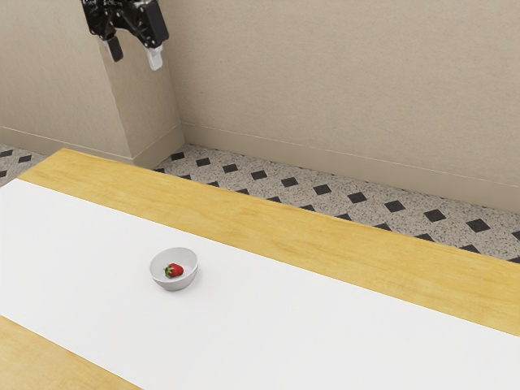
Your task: Take strawberry from the bowl
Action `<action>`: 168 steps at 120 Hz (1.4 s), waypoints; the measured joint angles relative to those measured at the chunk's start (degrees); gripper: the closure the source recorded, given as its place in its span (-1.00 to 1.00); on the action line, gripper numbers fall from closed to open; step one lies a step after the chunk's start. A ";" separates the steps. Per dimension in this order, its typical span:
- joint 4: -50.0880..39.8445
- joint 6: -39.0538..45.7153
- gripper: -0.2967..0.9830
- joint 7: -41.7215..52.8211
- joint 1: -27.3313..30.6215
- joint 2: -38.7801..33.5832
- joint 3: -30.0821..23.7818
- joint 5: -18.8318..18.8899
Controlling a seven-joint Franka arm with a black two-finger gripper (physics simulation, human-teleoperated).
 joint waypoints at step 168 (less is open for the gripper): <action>-46.44 58.80 -0.36 16.94 3.56 16.77 4.00 1.44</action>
